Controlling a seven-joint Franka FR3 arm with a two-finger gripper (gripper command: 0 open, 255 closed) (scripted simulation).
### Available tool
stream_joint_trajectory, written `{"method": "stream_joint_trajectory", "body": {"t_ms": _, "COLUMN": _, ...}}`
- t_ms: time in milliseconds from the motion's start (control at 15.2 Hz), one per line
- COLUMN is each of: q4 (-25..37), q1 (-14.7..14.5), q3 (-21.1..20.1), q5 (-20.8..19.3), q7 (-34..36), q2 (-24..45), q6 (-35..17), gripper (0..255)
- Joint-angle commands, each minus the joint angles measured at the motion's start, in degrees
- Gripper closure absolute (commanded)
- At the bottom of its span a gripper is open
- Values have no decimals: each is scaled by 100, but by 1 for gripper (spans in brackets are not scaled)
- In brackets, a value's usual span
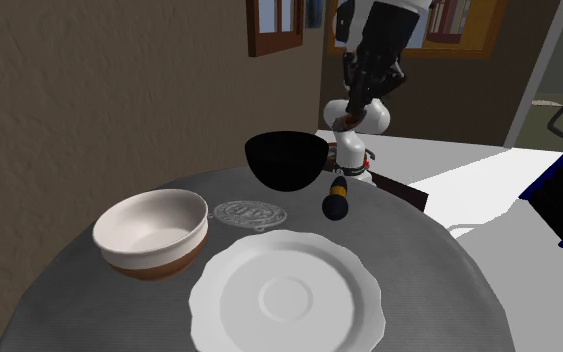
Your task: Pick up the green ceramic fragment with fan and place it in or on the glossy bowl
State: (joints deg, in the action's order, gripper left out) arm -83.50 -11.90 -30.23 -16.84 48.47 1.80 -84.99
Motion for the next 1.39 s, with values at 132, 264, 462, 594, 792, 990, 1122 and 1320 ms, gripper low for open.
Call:
{"method": "stream_joint_trajectory", "body": {"t_ms": 132, "q4": -367, "q1": 338, "q3": 322, "q5": 167, "q7": -603, "q2": -314, "q6": -269, "gripper": 255}}
{"method": "stream_joint_trajectory", "body": {"t_ms": 264, "q4": -483, "q1": 487, "q3": 485, "q5": 218, "q7": -895, "q2": -415, "q6": -375, "gripper": 255}}
{"method": "stream_joint_trajectory", "body": {"t_ms": 462, "q4": -597, "q1": 695, "q3": 727, "q5": 271, "q7": -1322, "q2": -509, "q6": -518, "gripper": 255}}
{"method": "stream_joint_trajectory", "body": {"t_ms": 594, "q4": -632, "q1": 808, "q3": 863, "q5": 291, "q7": -1561, "q2": -535, "q6": -592, "gripper": 255}}
{"method": "stream_joint_trajectory", "body": {"t_ms": 792, "q4": -957, "q1": 816, "q3": 882, "q5": 319, "q7": -1528, "q2": -616, "q6": -840, "gripper": 255}}
{"method": "stream_joint_trajectory", "body": {"t_ms": 990, "q4": -1261, "q1": 822, "q3": 896, "q5": 339, "q7": -1492, "q2": -682, "q6": -1082, "gripper": 255}}
{"method": "stream_joint_trajectory", "body": {"t_ms": 1122, "q4": -1455, "q1": 825, "q3": 903, "q5": 348, "q7": -1466, "q2": -718, "q6": -1240, "gripper": 255}}
{"method": "stream_joint_trajectory", "body": {"t_ms": 1320, "q4": -1731, "q1": 828, "q3": 912, "q5": 356, "q7": -1425, "q2": -761, "q6": -1474, "gripper": 255}}
